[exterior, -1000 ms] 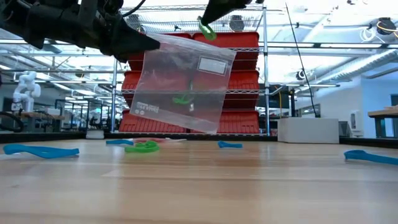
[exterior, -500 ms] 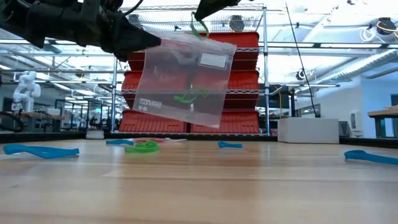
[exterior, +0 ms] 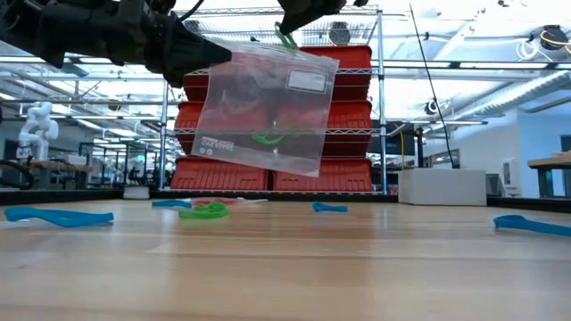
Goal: Sort rubber bands
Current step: Put the bottom green rubber band into the zip bag
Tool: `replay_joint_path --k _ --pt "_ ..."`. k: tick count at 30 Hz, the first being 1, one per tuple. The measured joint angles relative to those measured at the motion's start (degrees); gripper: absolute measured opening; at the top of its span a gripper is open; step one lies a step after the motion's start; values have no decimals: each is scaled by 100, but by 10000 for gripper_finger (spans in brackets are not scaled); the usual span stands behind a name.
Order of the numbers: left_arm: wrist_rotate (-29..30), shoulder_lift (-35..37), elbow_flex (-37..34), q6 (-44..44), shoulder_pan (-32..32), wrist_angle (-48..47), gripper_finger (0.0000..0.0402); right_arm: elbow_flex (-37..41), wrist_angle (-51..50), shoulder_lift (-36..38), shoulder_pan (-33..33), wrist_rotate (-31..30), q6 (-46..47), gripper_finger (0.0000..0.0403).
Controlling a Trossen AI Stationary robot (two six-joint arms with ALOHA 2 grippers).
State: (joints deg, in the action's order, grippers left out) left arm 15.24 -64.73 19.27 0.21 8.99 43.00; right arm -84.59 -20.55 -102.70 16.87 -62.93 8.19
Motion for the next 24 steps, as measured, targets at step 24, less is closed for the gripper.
replay_joint_path --k 24 --pt "134 0 2 -134 -2 -4 0 -1 231 -168 -126 1739 -292 0"
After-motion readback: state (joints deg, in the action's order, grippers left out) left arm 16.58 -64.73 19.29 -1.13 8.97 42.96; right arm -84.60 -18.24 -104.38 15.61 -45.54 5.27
